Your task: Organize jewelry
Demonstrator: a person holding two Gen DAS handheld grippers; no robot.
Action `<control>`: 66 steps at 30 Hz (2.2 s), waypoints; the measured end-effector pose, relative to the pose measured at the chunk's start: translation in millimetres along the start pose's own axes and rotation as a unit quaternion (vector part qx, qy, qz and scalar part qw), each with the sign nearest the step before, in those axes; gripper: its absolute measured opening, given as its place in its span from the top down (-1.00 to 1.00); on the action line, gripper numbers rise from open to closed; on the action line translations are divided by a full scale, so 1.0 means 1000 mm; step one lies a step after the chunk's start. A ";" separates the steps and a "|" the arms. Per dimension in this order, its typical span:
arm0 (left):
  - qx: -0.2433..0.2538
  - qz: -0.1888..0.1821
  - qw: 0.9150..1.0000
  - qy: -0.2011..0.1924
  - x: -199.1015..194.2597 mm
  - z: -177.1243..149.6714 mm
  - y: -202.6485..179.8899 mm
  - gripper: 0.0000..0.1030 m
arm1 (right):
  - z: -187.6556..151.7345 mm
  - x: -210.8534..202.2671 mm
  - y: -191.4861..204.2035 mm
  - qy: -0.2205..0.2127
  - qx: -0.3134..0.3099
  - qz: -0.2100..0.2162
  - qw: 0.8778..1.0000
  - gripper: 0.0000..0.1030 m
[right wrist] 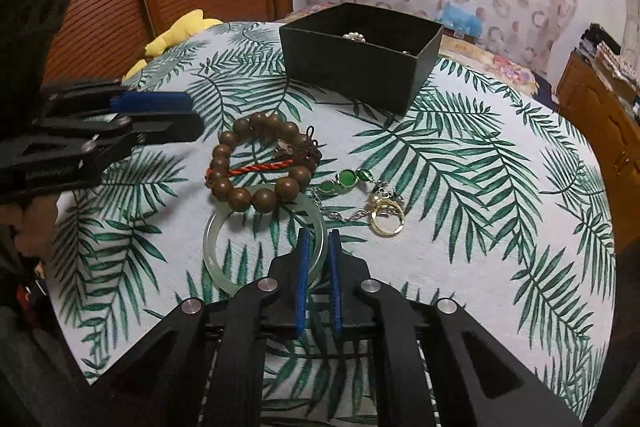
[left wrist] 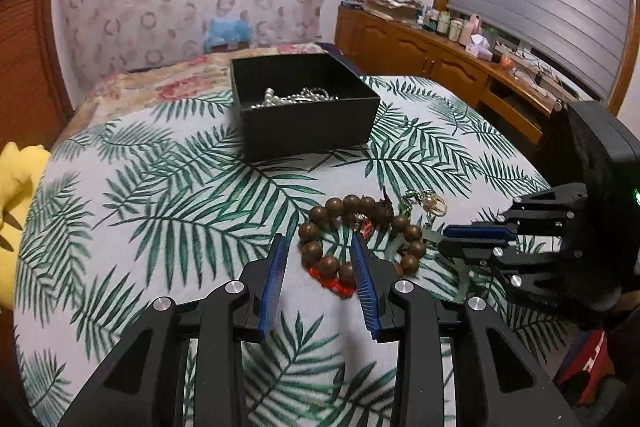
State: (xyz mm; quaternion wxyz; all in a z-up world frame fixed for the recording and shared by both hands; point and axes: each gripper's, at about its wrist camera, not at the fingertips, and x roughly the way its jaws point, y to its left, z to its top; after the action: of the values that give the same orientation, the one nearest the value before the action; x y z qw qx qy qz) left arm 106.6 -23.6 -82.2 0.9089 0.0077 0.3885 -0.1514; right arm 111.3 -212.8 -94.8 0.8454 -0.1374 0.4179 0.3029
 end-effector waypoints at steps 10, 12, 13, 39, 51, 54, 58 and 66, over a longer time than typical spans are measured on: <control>0.038 0.010 0.999 0.035 0.032 0.015 -0.003 0.39 | -0.005 0.001 0.001 -0.016 0.003 0.003 1.000 0.78; 0.037 0.012 0.998 0.040 0.037 0.014 -0.002 0.39 | -0.006 0.000 0.000 -0.017 0.007 0.008 1.000 0.78; 0.036 0.014 0.998 0.042 0.039 0.014 -0.001 0.39 | -0.007 0.000 0.000 -0.018 0.008 0.008 1.000 0.78; 0.025 -0.015 0.997 -0.073 -0.044 0.014 -0.022 0.76 | -0.005 0.000 -0.001 -0.019 0.005 0.005 1.000 0.79; 0.028 -0.005 0.995 -0.097 -0.071 0.011 -0.023 0.76 | -0.005 -0.001 0.002 -0.017 -0.001 -0.004 1.000 0.79; 0.027 -0.002 0.995 -0.100 -0.074 0.012 -0.021 0.76 | -0.005 -0.003 0.001 -0.019 -0.002 -0.006 1.000 0.84; 0.028 0.004 0.994 -0.105 -0.077 0.016 -0.019 0.76 | 0.002 -0.013 -0.002 -0.038 -0.005 -0.012 0.999 0.84; 0.021 0.018 0.994 -0.110 -0.072 0.034 -0.003 0.76 | 0.026 -0.029 -0.013 -0.067 -0.023 -0.019 0.997 0.84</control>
State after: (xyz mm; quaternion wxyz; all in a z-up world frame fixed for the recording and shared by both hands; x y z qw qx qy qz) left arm 82.4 -11.9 -6.9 0.9482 0.0172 0.2829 -0.1436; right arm 122.2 -222.4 -56.4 0.8737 -0.1439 0.3505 0.3050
